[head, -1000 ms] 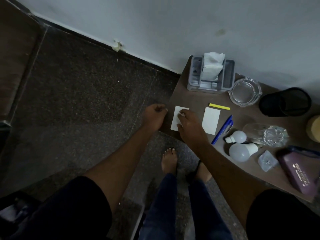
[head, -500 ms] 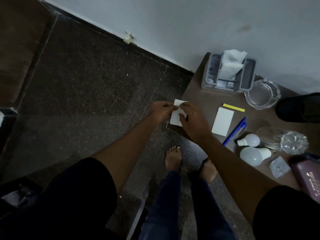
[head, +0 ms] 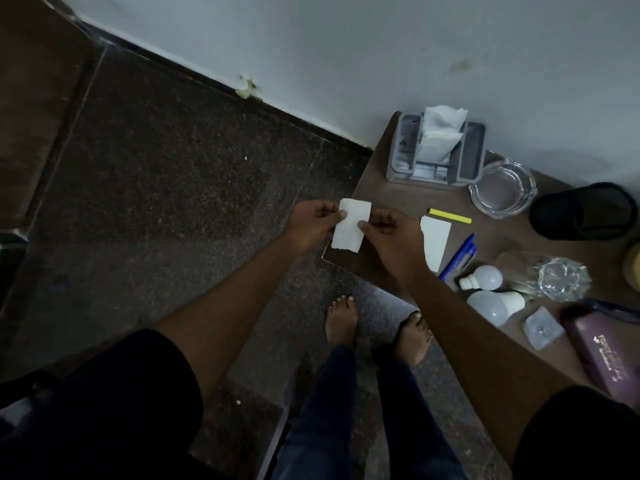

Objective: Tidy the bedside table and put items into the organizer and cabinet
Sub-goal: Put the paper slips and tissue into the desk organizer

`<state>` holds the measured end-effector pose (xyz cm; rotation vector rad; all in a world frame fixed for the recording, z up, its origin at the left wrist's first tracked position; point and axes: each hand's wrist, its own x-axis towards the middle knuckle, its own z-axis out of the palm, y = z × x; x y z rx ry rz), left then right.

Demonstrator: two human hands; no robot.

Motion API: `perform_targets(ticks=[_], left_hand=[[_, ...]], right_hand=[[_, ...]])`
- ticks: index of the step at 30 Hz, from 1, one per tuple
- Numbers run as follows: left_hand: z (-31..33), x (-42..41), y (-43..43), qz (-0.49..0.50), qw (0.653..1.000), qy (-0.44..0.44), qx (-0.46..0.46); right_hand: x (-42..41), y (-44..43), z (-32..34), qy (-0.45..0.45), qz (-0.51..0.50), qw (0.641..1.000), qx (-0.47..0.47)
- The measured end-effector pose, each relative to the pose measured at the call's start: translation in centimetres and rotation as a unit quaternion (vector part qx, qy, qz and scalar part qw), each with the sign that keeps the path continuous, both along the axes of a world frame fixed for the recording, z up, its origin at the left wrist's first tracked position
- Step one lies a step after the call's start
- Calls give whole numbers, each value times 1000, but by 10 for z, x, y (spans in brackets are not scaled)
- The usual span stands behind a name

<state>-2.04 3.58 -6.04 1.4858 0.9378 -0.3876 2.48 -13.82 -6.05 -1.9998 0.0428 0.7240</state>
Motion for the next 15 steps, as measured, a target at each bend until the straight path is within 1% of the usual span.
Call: perform_targets(ticks=[2, 5, 9, 12, 15], left_hand=[[4, 2, -4, -10, 1000, -3, -11], [9, 9, -12, -26, 999, 1, -19], [19, 23, -27, -7, 998, -20, -55], [29, 33, -40, -8, 997, -33, -73], [42, 43, -57, -19, 997, -49, -59]], right_hand=[[5, -4, 5, 62, -40, 996, 42], [12, -17, 13, 104, -49, 990, 83], [23, -36, 21, 132, -57, 985, 99], [29, -48, 29, 134, -77, 982, 112], [35, -61, 40, 124, -91, 981, 120]])
